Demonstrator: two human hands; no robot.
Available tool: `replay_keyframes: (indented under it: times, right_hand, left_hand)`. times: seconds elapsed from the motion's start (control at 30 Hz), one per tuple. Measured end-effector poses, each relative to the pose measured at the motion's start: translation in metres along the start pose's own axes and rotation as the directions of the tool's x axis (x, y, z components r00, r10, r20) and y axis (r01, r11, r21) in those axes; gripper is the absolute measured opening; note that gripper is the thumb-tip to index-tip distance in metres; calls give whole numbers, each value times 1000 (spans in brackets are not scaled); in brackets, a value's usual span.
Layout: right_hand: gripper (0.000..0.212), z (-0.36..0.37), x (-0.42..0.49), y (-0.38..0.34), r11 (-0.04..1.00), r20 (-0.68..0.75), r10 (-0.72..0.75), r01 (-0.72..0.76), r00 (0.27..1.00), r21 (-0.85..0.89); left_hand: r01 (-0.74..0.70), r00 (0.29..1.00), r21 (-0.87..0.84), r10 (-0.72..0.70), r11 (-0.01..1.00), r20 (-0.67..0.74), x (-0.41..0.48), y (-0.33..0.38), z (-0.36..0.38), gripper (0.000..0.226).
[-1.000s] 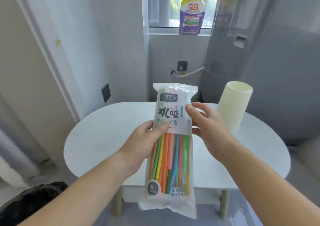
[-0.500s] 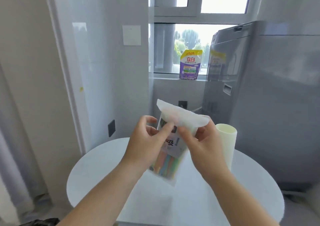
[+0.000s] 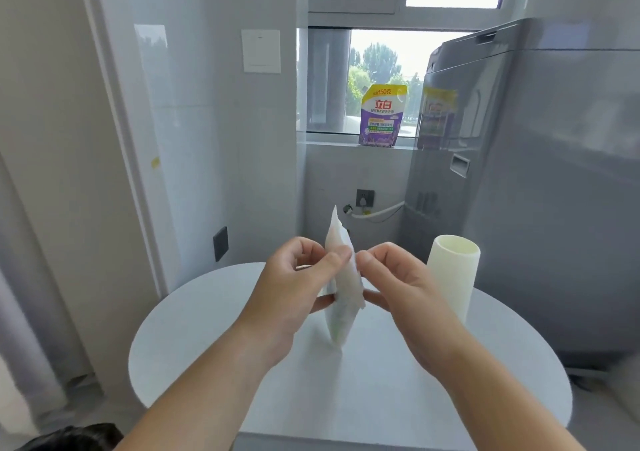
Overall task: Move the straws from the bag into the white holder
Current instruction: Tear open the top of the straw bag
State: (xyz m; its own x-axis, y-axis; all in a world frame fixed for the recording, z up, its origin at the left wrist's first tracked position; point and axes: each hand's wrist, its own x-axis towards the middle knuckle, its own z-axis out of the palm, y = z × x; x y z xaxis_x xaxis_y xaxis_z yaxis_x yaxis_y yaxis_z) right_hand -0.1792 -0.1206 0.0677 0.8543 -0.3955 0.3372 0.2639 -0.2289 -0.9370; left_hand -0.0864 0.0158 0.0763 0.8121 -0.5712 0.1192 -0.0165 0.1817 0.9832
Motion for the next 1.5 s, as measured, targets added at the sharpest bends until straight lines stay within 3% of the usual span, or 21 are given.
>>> replay_keyframes:
  times: [0.2,0.6,0.8,0.97,1.5]
  right_hand:
    - [47,2,-8,-4,1000,-22,25,-25,999,-11]
    - [34,4,-23,-2,998,-4,61,-62,998,-33]
    - [29,5,-25,-2,995,-3,78,-78,997,-57]
    - [12,3,-25,1,992,-28,103,-104,994,-66]
    - [14,21,-26,11,993,-197,45,-65,979,-96]
  left_hand:
    - [1,998,1,-1,1000,63,-6,-3,-7,23]
    - [21,993,8,-22,1000,116,-18,-12,-13,13]
    - [35,993,-15,-33,999,109,-20,-14,-13,20]
    - [38,995,-8,-37,999,95,-21,-16,-10,15]
    - [-43,999,42,45,998,-25,-26,-25,5,20]
